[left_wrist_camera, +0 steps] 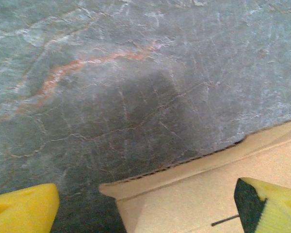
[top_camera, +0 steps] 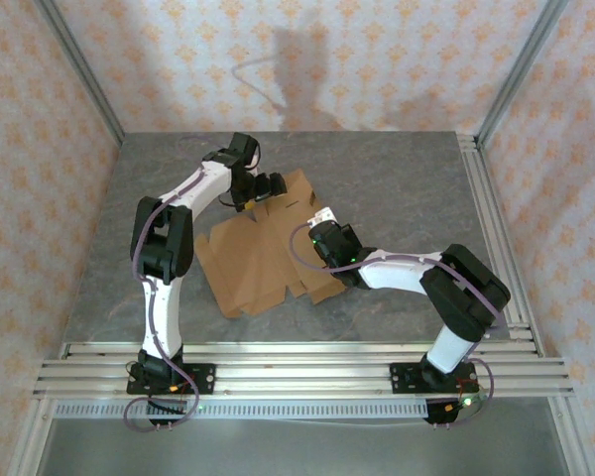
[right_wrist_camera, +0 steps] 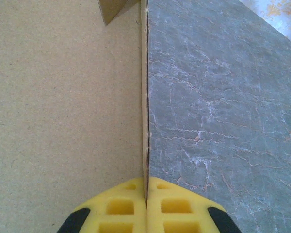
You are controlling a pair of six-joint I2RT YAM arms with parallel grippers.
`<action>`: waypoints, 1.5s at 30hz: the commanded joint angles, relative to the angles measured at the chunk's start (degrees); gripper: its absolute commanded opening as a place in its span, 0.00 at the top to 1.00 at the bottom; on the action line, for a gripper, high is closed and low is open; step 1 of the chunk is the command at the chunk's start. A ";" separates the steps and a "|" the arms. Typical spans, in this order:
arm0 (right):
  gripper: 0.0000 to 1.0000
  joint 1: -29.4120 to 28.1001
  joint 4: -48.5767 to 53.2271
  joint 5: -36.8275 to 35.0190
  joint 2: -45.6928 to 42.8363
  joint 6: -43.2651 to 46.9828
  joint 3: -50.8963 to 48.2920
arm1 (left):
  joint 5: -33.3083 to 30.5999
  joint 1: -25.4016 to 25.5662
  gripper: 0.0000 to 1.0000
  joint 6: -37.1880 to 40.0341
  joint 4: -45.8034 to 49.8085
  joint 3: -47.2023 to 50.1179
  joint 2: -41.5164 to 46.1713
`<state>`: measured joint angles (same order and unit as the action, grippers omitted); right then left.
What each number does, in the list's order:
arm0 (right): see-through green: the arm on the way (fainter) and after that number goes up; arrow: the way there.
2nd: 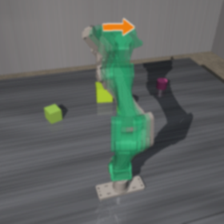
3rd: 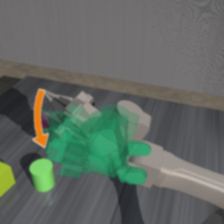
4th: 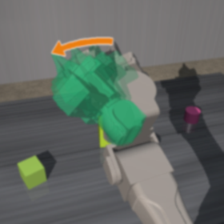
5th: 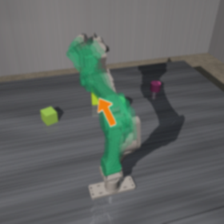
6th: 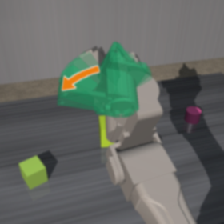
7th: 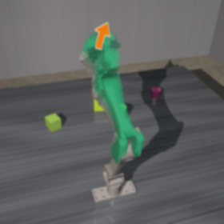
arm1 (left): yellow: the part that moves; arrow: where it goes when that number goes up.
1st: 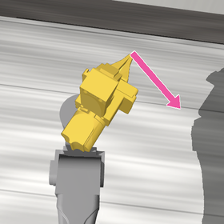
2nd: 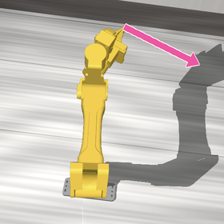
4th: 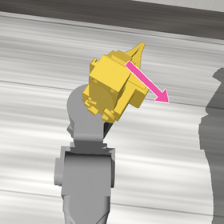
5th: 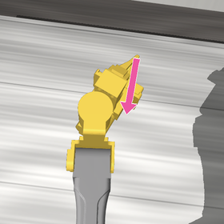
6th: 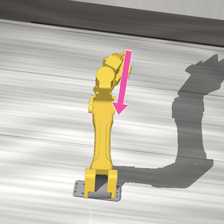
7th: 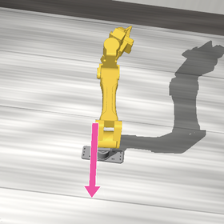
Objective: Fold the paper box
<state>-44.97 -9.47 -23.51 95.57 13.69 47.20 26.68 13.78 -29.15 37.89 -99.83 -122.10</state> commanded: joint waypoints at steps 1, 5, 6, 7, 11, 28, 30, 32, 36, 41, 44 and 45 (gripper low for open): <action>1.00 -0.29 0.55 -0.14 -1.44 -0.99 -0.10 | 4.08 0.07 0.12 1.99 -1.35 -2.11 0.10; 1.00 -0.29 0.82 0.03 -0.93 -0.77 0.41 | 5.04 0.14 0.21 2.49 -0.41 -1.82 1.20; 1.00 -0.29 0.84 0.03 -0.81 -0.77 0.60 | 5.05 0.19 0.22 2.60 -0.06 -1.77 1.49; 1.00 -0.29 0.85 0.08 -0.58 -0.76 0.70 | 5.12 0.19 0.23 2.73 0.16 -1.62 1.68; 1.00 -0.29 0.95 0.26 -0.20 -0.77 1.13 | 5.97 0.11 0.23 2.73 0.62 -0.27 2.35; 1.00 -0.29 1.45 0.74 0.85 -1.37 1.90 | 7.39 0.63 0.25 4.10 -1.13 6.21 6.61; 1.00 -0.27 1.44 0.70 0.84 -1.48 2.02 | 6.75 0.71 0.25 4.28 -1.48 6.60 6.94; 1.00 -0.29 1.56 0.83 0.75 -1.48 2.02 | 5.40 0.71 0.22 4.71 -1.51 6.37 7.10; 1.00 -0.29 1.66 0.50 0.33 -1.51 1.76 | 6.05 0.70 0.21 5.02 -0.21 4.08 6.19; 1.00 -0.29 1.73 0.39 0.10 -1.88 1.32 | 8.02 1.08 0.21 4.86 0.04 2.74 5.36; 1.00 -0.29 1.68 0.34 0.14 -2.09 1.32 | 11.61 1.24 0.22 4.43 0.38 2.53 4.18; 1.00 -0.29 1.66 0.39 0.27 -2.09 1.32 | 11.62 1.38 0.22 4.52 0.48 2.71 4.07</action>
<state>-44.97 -8.78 -22.48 96.07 12.82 47.79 35.22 14.59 -25.41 37.45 -95.64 -117.47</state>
